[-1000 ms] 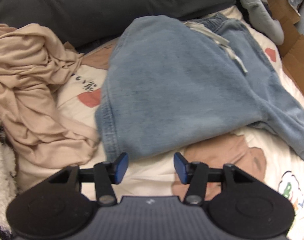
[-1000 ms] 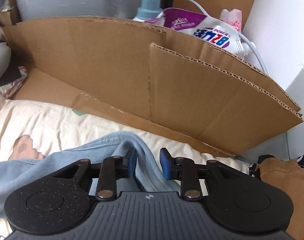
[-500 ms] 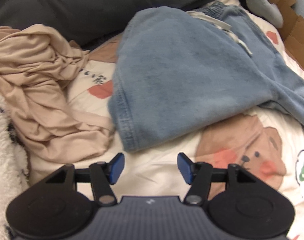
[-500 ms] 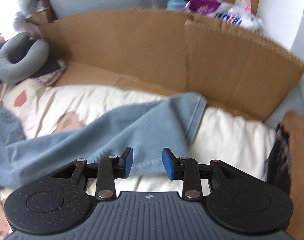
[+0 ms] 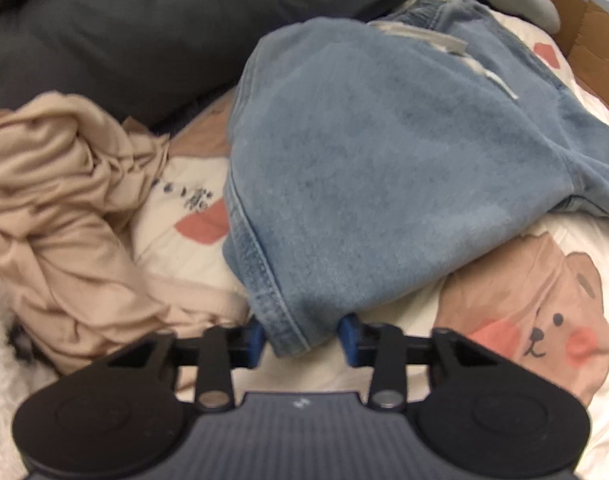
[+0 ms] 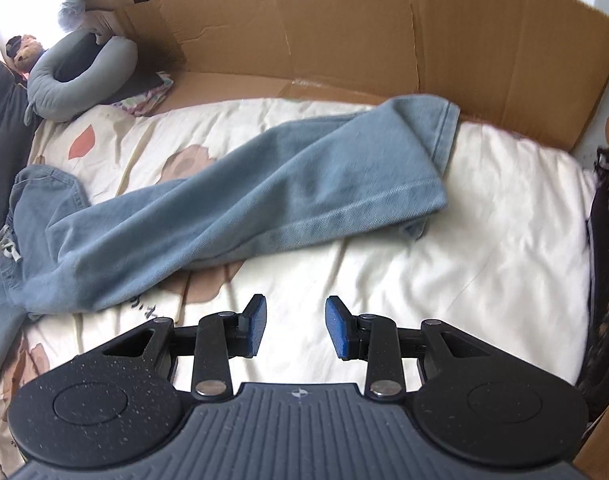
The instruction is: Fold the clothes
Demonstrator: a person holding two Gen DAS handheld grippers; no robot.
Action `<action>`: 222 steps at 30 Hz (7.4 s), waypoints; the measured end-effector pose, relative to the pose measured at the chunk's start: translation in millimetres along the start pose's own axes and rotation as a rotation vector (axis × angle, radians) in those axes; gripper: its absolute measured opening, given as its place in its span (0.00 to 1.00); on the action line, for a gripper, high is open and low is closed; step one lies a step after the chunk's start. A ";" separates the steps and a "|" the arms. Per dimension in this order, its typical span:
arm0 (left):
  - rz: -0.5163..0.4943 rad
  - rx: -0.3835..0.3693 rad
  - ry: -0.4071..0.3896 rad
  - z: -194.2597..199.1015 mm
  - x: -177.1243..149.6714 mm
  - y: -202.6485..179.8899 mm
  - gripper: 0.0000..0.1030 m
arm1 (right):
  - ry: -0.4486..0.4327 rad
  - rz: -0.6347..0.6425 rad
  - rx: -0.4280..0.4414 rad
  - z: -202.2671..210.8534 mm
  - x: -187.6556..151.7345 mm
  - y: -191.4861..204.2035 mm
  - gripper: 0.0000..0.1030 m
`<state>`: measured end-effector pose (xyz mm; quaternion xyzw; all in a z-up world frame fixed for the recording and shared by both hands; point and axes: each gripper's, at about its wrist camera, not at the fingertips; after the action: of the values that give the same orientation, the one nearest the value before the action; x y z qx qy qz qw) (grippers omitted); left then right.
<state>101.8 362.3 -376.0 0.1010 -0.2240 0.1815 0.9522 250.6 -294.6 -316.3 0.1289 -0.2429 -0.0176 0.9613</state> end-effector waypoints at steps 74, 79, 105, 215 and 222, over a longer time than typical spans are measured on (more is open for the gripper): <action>-0.352 -0.148 -0.201 18.7 214.5 -177.8 0.56 | 0.037 -0.020 0.286 -42.5 -41.4 60.1 0.38; -0.311 -0.097 -0.178 12.9 203.9 -144.2 0.64 | 0.045 -0.008 0.286 -43.1 -42.8 66.0 0.38; -0.110 0.006 -0.056 -54.6 99.6 -56.2 0.80 | 0.084 0.130 0.315 -43.8 -56.8 105.1 0.69; -0.287 -0.437 -0.235 60.1 149.0 -215.8 0.58 | 0.107 0.170 0.354 -2.9 -104.4 59.0 0.03; -0.376 -0.388 -0.223 32.1 193.1 -260.6 0.58 | 0.100 0.100 0.290 10.8 -104.4 22.5 0.03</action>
<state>352.1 173.4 -287.2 -0.0241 -0.3353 -0.0566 0.9401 152.8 -265.3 -349.6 0.2550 -0.2008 0.0719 0.9431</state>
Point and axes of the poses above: each gripper's, at about its wrist camera, not at the fingertips, and z roughly against the way its jaws point, y to its left, x to its top, and after that the axes turned 1 degree about x, right-handed
